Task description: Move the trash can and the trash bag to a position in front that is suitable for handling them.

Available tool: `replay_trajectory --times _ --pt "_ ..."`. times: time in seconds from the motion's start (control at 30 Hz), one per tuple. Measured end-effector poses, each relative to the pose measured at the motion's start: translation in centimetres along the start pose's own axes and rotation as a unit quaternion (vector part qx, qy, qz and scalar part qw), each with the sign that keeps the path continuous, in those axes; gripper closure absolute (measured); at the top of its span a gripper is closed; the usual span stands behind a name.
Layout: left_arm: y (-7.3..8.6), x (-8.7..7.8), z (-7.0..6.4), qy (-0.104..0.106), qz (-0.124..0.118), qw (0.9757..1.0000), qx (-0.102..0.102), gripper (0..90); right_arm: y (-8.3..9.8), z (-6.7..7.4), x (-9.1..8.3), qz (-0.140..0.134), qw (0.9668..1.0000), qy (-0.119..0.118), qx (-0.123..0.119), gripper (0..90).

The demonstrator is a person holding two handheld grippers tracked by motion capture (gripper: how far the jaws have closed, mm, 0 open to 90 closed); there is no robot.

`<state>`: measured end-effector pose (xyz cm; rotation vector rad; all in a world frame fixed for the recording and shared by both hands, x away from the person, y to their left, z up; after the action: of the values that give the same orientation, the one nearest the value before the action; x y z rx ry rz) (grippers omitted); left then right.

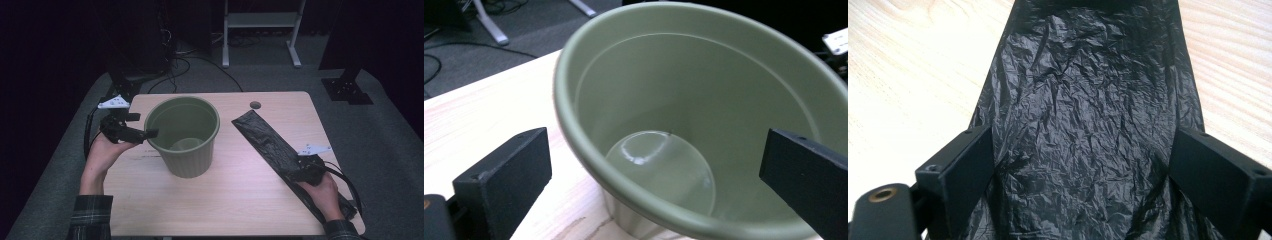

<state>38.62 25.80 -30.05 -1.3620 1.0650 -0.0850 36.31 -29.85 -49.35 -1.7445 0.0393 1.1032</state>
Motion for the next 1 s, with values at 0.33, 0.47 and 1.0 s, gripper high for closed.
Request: replay_trajectory --times 0.33,0.47,1.0 --pt "0.1 2.1 1.2 -0.002 0.018 0.9998 -0.003 0.0 0.0 0.0 0.0 0.000 1.0000 0.000 0.000 9.9" --pt "0.3 2.5 1.0 0.006 0.023 0.9997 0.004 0.0 0.0 0.0 0.0 0.000 1.0000 0.000 0.000 9.9" --pt "0.7 3.3 -0.3 0.026 0.031 0.9990 0.018 0.0 0.0 0.0 0.0 0.000 1.0000 0.000 0.000 9.9"
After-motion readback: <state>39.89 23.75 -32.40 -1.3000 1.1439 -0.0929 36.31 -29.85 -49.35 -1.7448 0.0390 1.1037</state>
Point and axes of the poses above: each handheld gripper's, and its own axes: x roughly forward along the jaws, y roughly out of its underside, z roughly to its left, the point moved 1 cm from there along x, roughly forward along the jaws, and after that the axes turned 5 degrees about -x, right-handed, at the moved point
